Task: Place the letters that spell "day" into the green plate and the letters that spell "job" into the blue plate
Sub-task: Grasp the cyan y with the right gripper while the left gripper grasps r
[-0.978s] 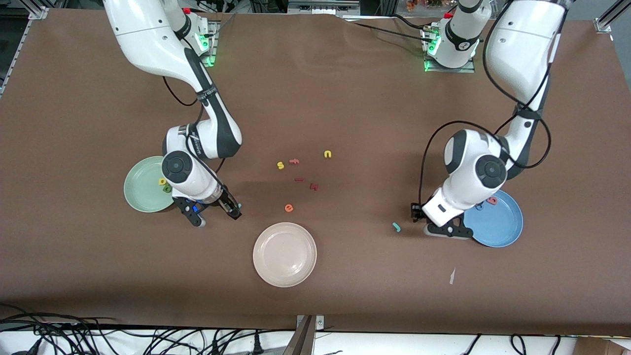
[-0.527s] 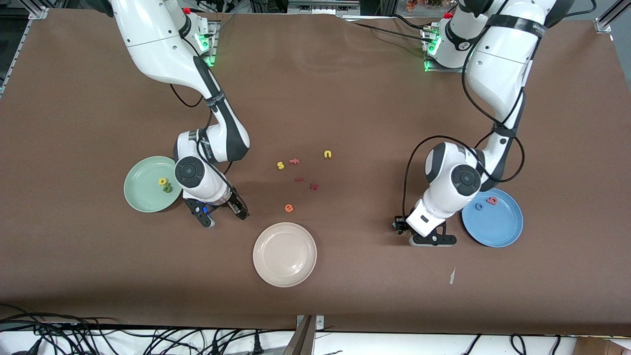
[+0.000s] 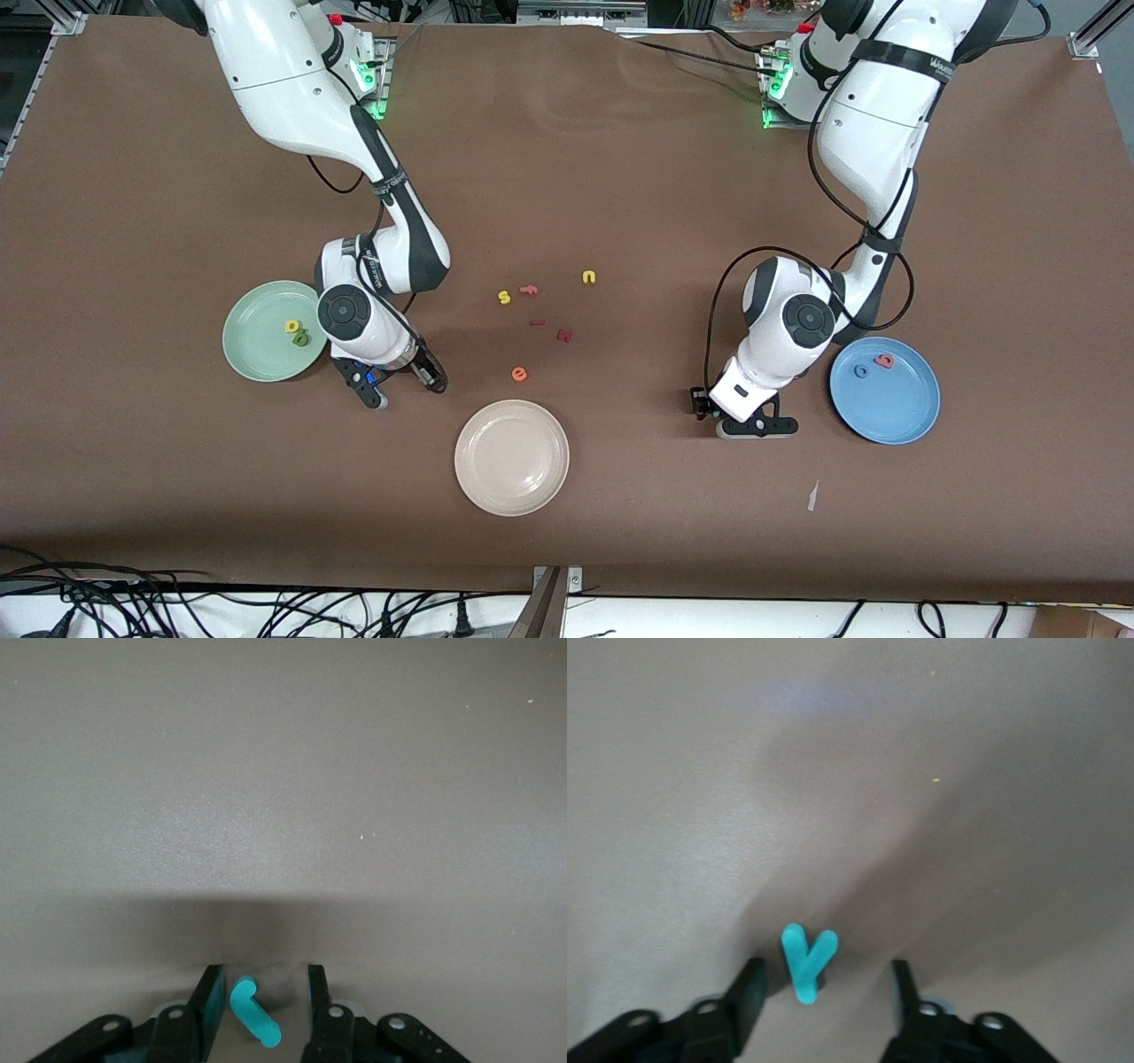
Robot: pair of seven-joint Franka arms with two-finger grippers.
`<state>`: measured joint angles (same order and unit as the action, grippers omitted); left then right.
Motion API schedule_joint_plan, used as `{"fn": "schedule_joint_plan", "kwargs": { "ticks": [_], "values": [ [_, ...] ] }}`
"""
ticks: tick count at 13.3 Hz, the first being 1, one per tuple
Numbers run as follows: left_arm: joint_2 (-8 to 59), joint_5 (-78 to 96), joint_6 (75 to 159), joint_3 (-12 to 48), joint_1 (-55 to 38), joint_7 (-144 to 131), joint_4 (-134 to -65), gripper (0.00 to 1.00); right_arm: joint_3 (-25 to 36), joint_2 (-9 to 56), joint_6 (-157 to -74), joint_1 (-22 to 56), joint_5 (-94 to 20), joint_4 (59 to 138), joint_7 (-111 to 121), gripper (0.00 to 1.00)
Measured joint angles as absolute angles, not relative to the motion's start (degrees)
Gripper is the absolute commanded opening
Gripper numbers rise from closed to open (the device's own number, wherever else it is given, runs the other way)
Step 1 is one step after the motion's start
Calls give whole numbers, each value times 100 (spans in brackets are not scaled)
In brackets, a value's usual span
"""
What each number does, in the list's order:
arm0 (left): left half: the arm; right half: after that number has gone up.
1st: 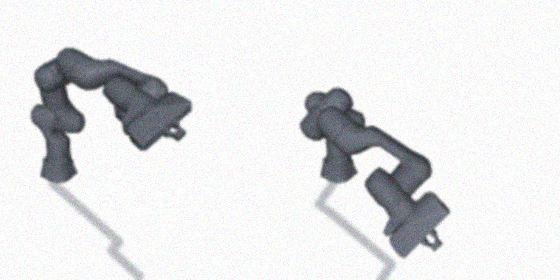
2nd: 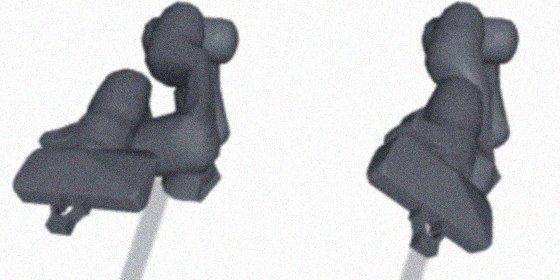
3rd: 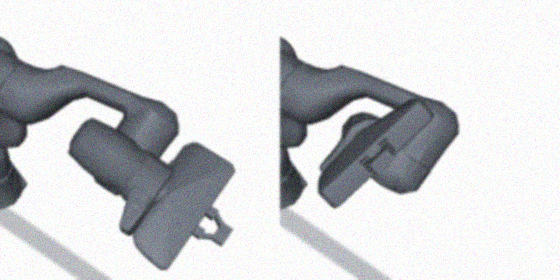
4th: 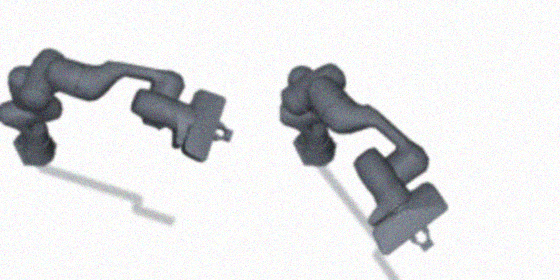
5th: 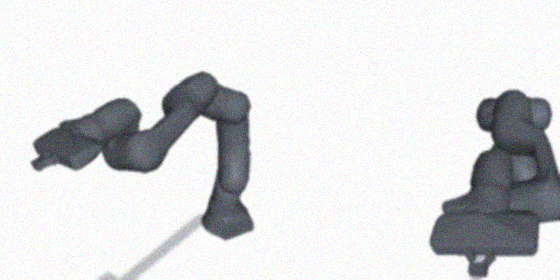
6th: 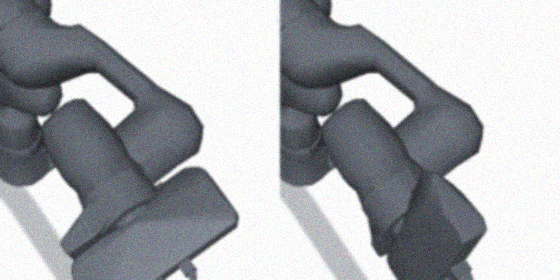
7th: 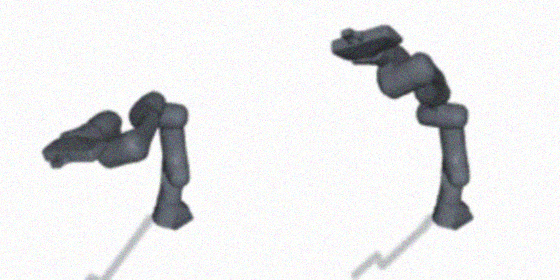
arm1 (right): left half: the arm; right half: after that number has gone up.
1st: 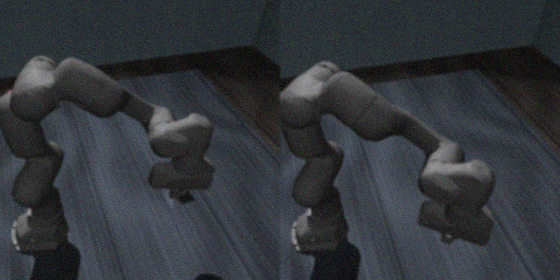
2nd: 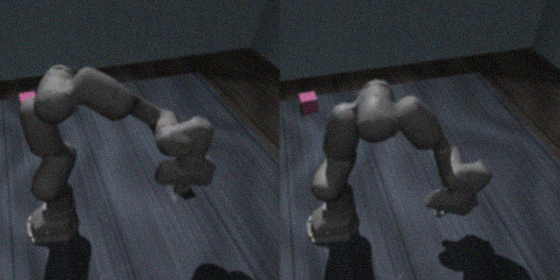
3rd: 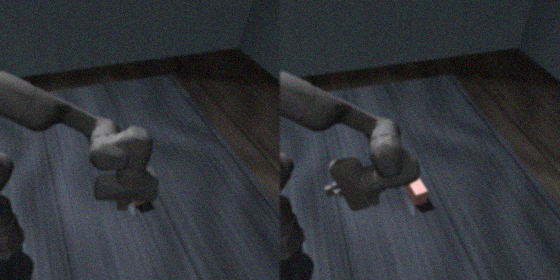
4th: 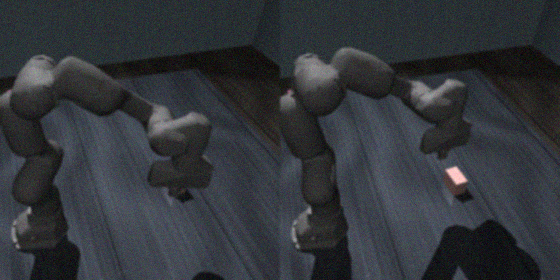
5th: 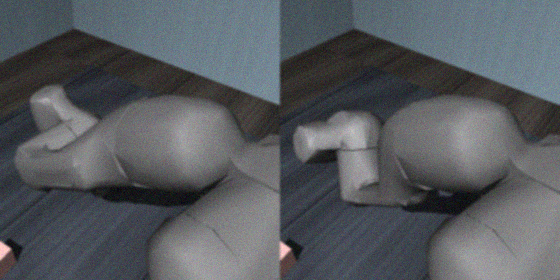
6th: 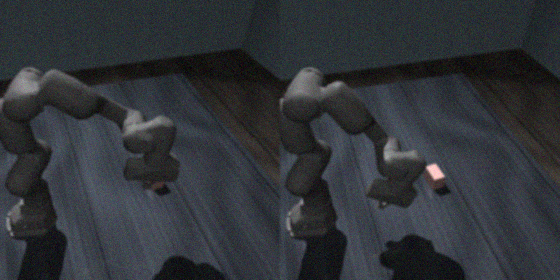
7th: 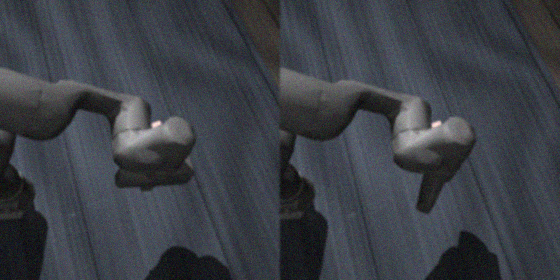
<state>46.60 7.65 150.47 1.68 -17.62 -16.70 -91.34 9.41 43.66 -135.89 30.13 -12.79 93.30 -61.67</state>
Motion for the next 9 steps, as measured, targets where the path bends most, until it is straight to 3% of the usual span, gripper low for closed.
{"fn": "schedule_joint_plan", "kwargs": {
  "ticks": [3,6,9],
  "values": [
    [4673,765,15047,168,-1762,-1668,-9135,47,948,4361,-13580,3008,-1279,9313,-6167,21],
    [4677,765,15047,168,-1763,-1668,-9134,47,953,4360,-13576,3007,-1279,9308,-6167,11],
    [4680,765,15046,165,-1764,-1668,-9140,39,954,4360,-13575,3007,-1279,9305,-6167,1]
  ]
}}
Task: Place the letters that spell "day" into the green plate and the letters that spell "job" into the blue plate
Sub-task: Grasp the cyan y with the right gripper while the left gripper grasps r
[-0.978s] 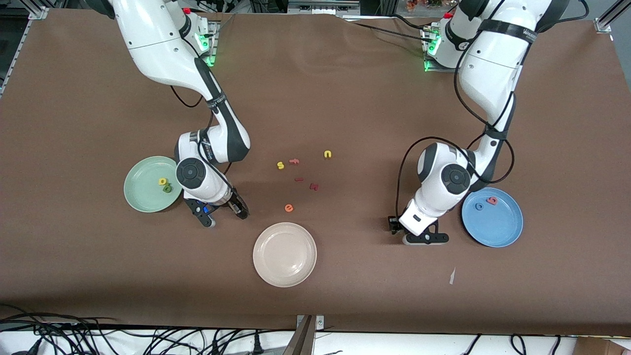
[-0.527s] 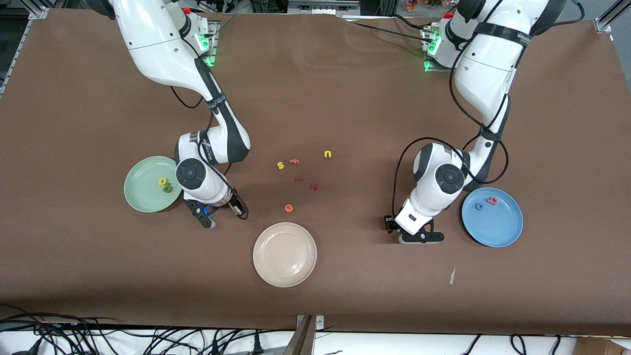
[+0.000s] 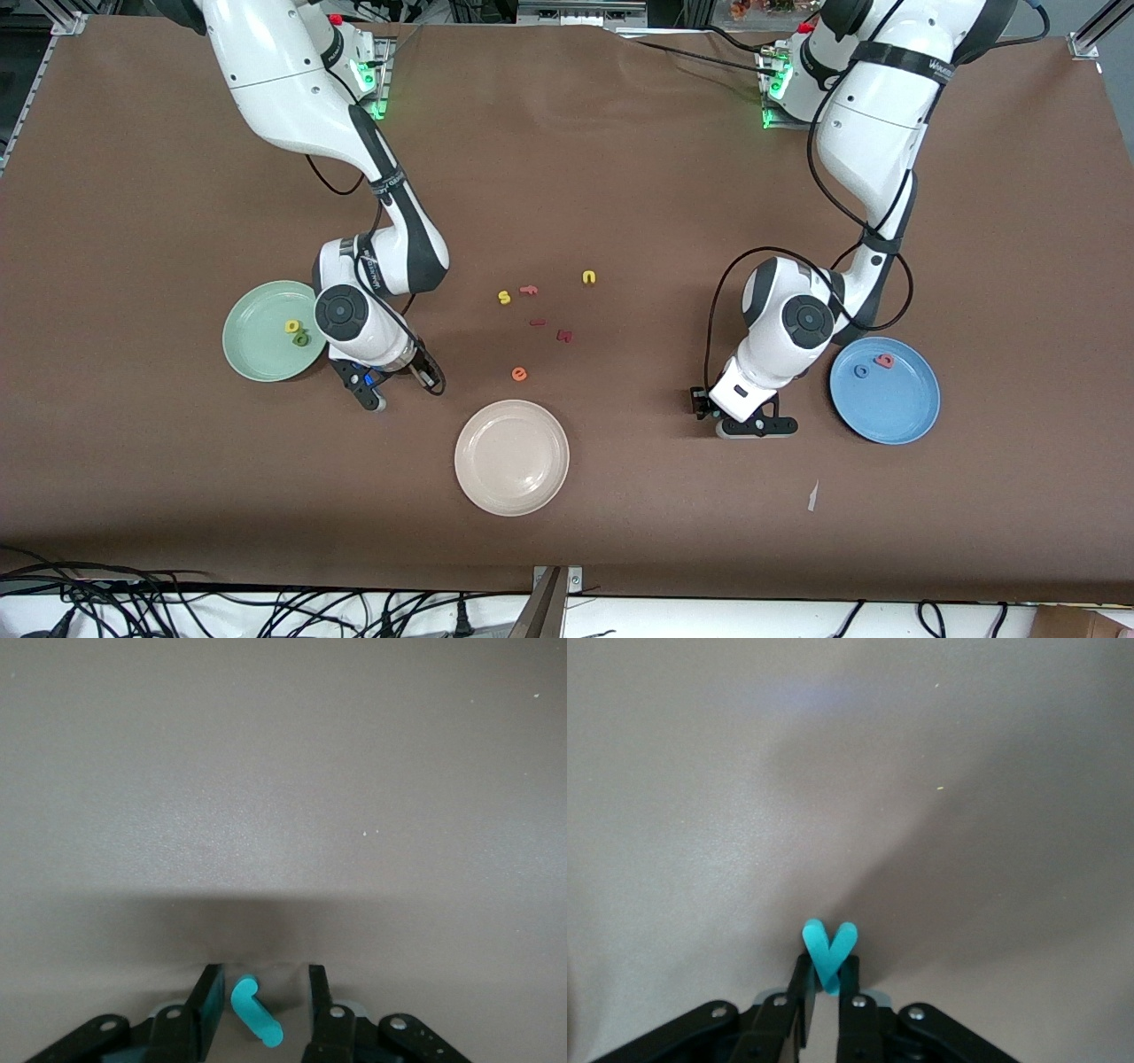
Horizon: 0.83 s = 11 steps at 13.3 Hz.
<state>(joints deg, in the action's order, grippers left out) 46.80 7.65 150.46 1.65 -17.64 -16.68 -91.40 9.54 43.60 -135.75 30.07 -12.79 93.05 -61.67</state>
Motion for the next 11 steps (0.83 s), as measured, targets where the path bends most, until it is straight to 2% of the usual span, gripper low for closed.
{"fn": "schedule_joint_plan", "kwargs": {
  "ticks": [4,8,10,11],
  "values": [
    [4677,764,15046,140,-1764,-1668,-9165,39,954,4360,-13572,3008,-1279,9302,-6164,0],
    [4653,764,15049,146,-1770,-1668,-9249,50,953,4368,-13472,3011,-1274,9252,-6130,0],
    [4633,764,15056,145,-1773,-1668,-9314,50,959,4365,-13275,3011,-1270,9157,-5855,0],
    [4623,764,15055,145,-1773,-1668,-9332,46,985,4343,-13124,3011,-1269,9090,-5611,0]
  ]
}}
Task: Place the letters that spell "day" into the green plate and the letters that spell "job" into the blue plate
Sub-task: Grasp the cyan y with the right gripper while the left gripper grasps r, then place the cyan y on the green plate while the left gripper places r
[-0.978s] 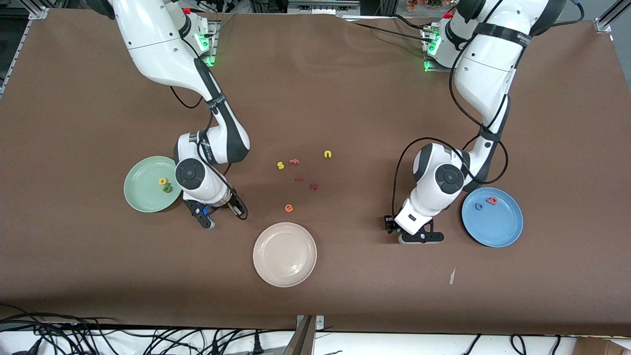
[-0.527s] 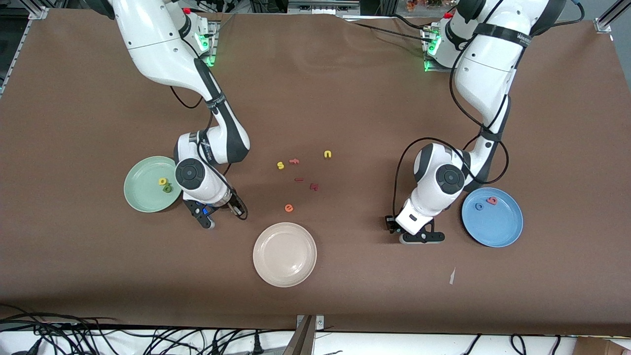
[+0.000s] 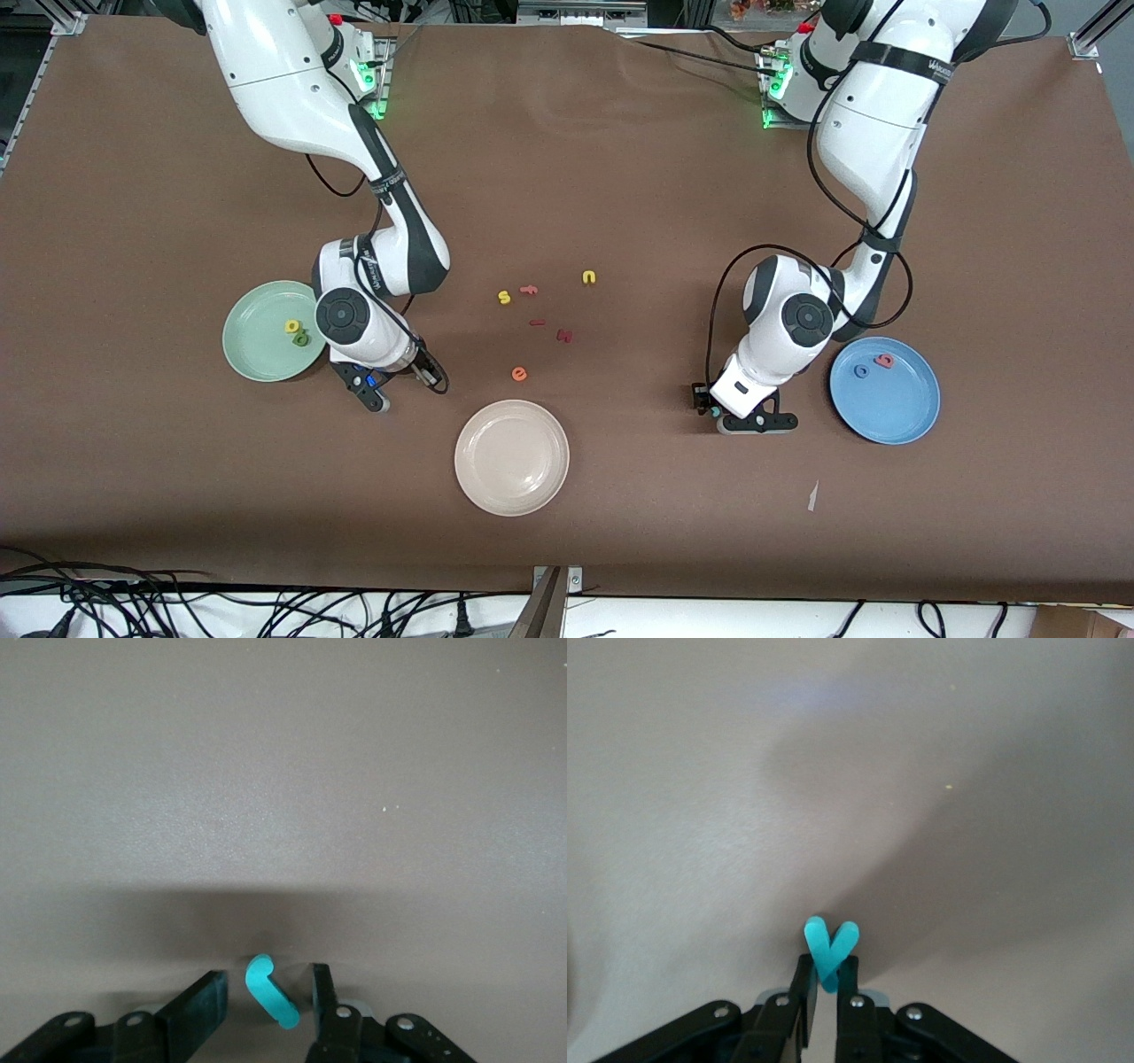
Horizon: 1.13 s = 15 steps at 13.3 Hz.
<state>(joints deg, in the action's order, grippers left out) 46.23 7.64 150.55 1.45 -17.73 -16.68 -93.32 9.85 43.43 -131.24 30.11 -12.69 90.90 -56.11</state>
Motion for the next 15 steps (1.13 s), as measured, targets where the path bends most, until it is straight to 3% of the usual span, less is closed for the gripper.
{"fn": "schedule_joint_plan", "kwargs": {
  "ticks": [4,7,10,15],
  "values": [
    [4604,765,15055,159,-1776,-1668,-9348,26,1438,3973,-11988,2998,-1267,8991,-3971,0],
    [4582,765,15050,168,-1795,-1669,-9358,19,1826,3754,-11474,2961,-1266,9053,-3144,0],
    [4552,765,15044,161,-1803,-1669,-9383,2,2119,3583,-11446,2948,-1265,9355,-2502,0],
    [4412,765,14752,65,-1778,-1669,-9434,0,2446,3127,-12427,2938,-1264,10610,-1248,0]
  ]
}}
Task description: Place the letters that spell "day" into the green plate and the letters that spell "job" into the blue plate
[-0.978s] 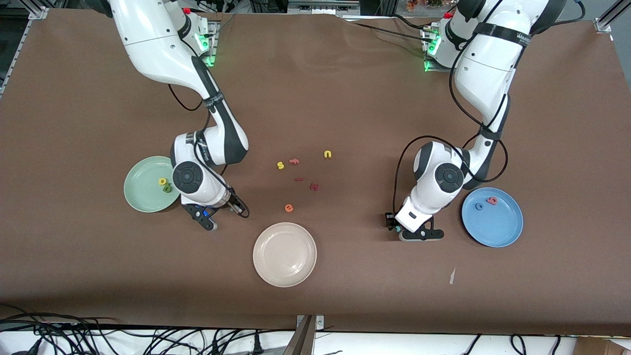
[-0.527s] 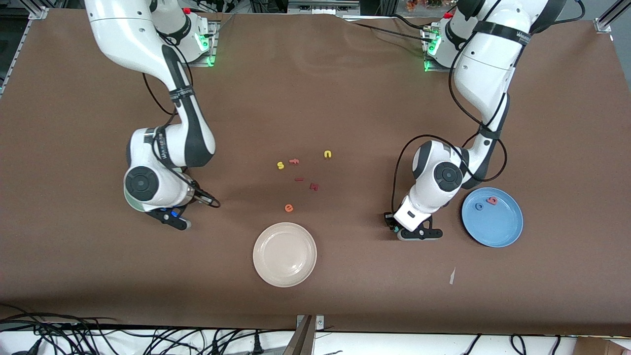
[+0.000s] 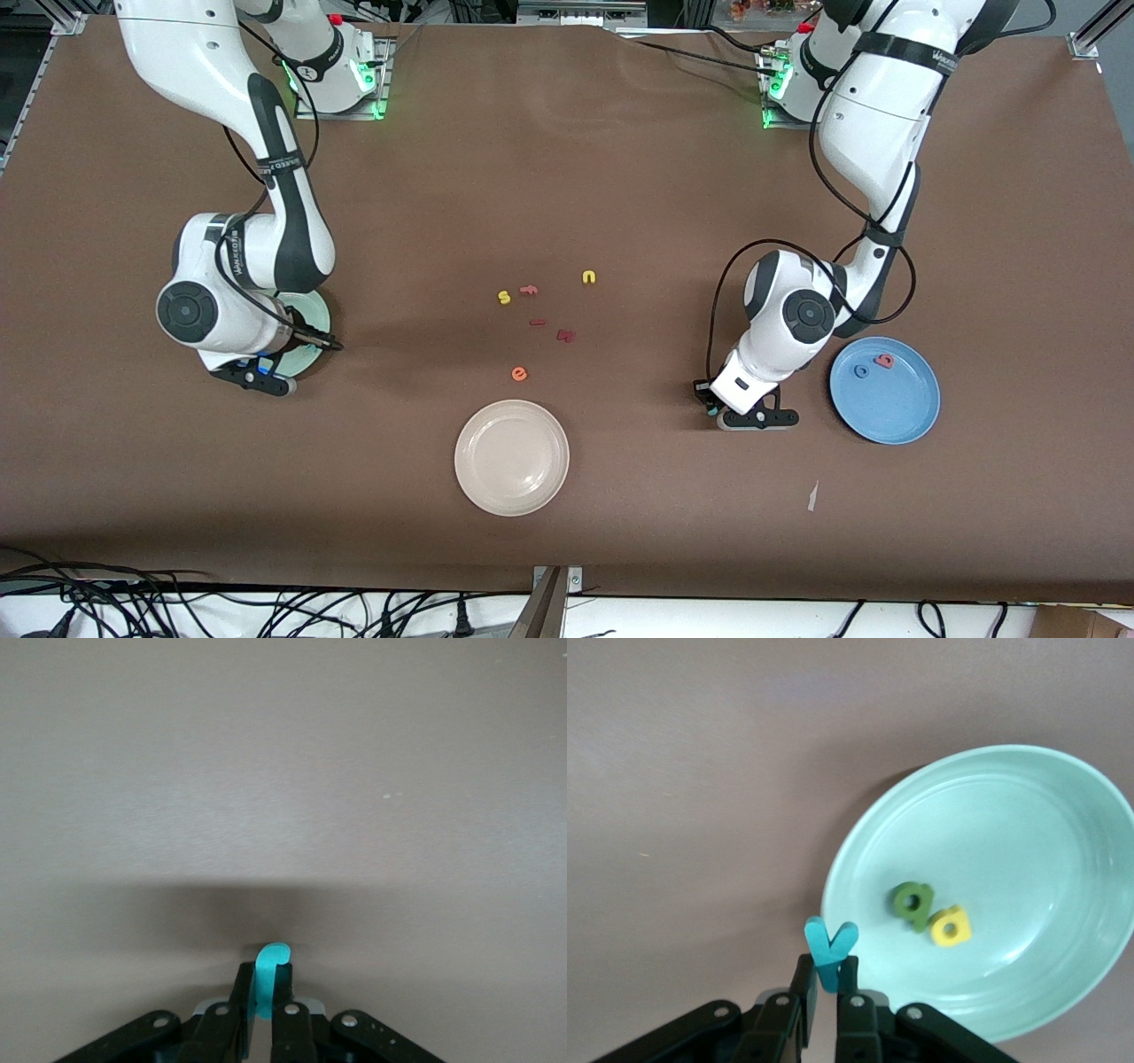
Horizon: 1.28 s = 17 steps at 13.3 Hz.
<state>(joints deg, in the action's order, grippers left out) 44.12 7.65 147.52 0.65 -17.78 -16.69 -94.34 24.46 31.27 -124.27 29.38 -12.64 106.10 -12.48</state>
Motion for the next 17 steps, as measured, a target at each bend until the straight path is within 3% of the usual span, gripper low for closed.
{"fn": "schedule_joint_plan", "kwargs": {
  "ticks": [2,3,4,5,8,9,10,11,12,17],
  "values": [
    [4158,683,14298,0,-1628,-1548,-9427,0,2574,3027,-12923,2941,-1264,11081,-517,0],
    [3969,592,13970,-21,-1481,-1279,-9423,0,2664,3003,-13047,2938,-1265,11212,-155,30],
    [3758,530,13630,-37,-1272,-835,-9430,0,2752,2991,-13091,2932,-1266,11281,104,88],
    [3533,512,13331,-47,-1005,-274,-9479,0,2815,2976,-13095,2923,-1266,11315,262,100],
    [2946,509,13059,-59,-208,1124,-10045,0,2850,2880,-13048,2918,-1266,11319,364,100],
    [2847,509,13060,-57,-30,1418,-10264,5,2849,2822,-12887,2926,-1266,11275,364,100],
    [2808,509,13075,-55,83,1588,-10415,26,2847,2761,-12621,2932,-1267,11181,364,100],
    [2807,509,13096,-52,127,1652,-10495,67,2847,2711,-12279,2934,-1270,11024,355,100],
    [2807,509,13112,-43,129,1657,-10542,100,2845,2674,-11948,2938,-1272,10810,319,100],
    [2793,509,13130,19,104,1646,-10593,100,2752,2586,-10280,3071,-1276,9606,-10,100]
  ]
}}
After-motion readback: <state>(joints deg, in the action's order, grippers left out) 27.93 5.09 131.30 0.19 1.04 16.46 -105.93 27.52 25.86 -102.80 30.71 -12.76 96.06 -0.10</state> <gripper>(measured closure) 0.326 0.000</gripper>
